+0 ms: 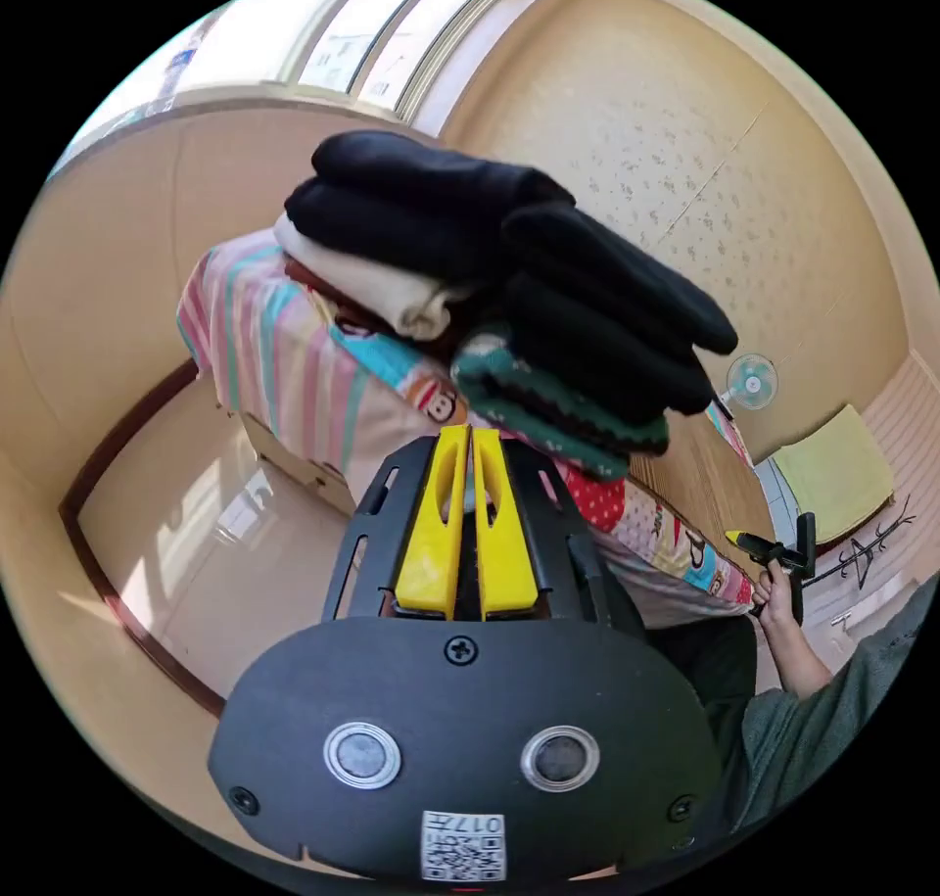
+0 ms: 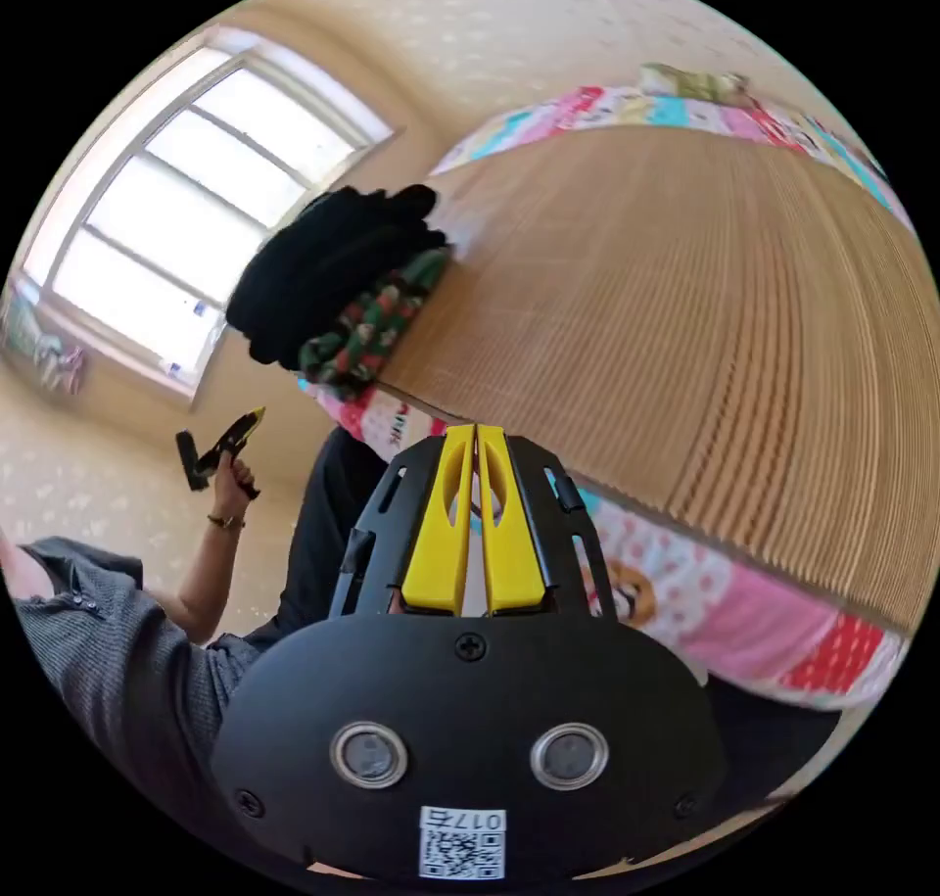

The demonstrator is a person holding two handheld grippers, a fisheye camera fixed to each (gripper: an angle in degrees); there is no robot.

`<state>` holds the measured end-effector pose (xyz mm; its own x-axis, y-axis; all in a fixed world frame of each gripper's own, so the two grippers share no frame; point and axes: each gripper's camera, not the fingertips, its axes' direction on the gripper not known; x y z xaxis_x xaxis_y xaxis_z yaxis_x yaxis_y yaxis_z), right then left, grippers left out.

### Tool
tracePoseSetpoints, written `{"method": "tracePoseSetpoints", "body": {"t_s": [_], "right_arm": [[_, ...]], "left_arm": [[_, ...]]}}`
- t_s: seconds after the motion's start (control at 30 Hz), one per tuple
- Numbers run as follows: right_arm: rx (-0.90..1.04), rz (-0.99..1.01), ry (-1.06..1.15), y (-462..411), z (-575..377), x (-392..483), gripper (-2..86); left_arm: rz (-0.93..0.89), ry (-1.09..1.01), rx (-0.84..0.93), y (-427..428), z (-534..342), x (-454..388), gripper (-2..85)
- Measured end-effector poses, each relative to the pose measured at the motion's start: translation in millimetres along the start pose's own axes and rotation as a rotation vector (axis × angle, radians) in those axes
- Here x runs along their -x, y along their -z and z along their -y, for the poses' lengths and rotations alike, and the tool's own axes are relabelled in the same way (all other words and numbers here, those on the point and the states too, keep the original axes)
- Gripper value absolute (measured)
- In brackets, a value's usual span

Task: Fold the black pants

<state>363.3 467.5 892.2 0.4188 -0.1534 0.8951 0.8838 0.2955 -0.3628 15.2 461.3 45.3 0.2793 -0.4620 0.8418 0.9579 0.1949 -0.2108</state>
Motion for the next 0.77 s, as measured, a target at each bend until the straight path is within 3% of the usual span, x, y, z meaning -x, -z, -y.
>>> {"method": "tracePoseSetpoints", "body": {"t_s": [0.13,0.2,0.3,0.4,0.53,0.63,0.77], "right_arm": [[-0.120,-0.073,-0.289,79,-66,-76,0.5],[-0.190,-0.018,-0.333,112,-75,-95,0.5],[-0.289,0.170,-0.356,165,-77,-129,0.5],[-0.479,0.232,-0.472,224,-97,-163,0.5],[-0.613,0.110,-0.607,290,-125,-202,0.5],[-0.646,-0.009,-0.739,322,-148,-238,0.6],[-0.693,-0.035,-0.856,363,-170,-285,1.1]], "left_arm": [[-0.161,0.132,0.132,-66,-65,-27,-1.0],[-0.138,0.175,0.143,-74,-55,-41,-1.0],[-0.175,0.001,0.127,-68,3,-84,-1.0],[-0.213,-0.127,0.126,-72,54,-139,-1.0],[-0.098,-0.341,0.213,-108,73,-235,-1.0],[0.218,-0.480,0.436,-165,77,-295,-1.0],[0.420,-0.624,0.435,-176,80,-349,-1.0]]}}
